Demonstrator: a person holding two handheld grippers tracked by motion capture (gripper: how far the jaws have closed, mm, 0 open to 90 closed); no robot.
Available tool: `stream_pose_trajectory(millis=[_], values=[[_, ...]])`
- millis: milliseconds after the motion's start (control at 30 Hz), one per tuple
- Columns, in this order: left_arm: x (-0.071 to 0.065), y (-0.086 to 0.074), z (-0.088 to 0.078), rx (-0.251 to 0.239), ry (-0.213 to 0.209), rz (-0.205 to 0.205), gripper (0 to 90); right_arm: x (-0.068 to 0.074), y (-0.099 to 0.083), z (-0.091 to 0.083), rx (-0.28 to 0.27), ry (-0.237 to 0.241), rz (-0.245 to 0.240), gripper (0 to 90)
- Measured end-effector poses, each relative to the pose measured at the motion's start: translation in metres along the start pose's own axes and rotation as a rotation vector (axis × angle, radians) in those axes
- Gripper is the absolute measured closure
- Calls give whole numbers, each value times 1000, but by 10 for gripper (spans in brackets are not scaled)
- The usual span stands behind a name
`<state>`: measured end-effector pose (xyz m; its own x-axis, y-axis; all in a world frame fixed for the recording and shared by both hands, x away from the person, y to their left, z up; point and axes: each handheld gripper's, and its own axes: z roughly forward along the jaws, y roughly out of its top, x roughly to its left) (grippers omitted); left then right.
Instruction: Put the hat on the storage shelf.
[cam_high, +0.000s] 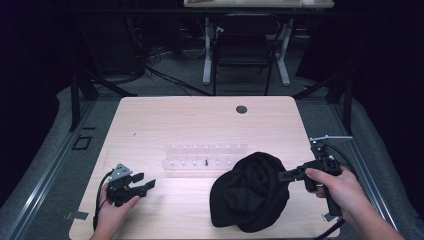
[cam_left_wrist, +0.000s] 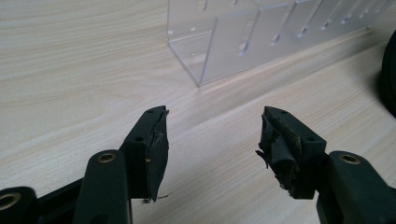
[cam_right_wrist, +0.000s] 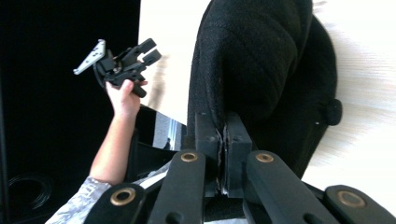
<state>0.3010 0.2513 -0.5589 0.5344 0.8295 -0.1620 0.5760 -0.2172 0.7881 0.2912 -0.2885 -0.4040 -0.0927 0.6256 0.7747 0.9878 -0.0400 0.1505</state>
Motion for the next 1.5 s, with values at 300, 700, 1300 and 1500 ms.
stream_pose_trajectory(millis=[300,700,1300,1500], values=[[-1,2,4,6,-7,14,419,10,-1,-4,-19,35,-24,877],[-2,2,2,3,-11,22,418,22,-1,-11,-51,82,-49,876],[-2,1,2,0,-7,20,407,43,5,-25,-72,111,-62,876],[-1,2,1,-1,0,10,394,52,9,-29,-84,144,-91,876]])
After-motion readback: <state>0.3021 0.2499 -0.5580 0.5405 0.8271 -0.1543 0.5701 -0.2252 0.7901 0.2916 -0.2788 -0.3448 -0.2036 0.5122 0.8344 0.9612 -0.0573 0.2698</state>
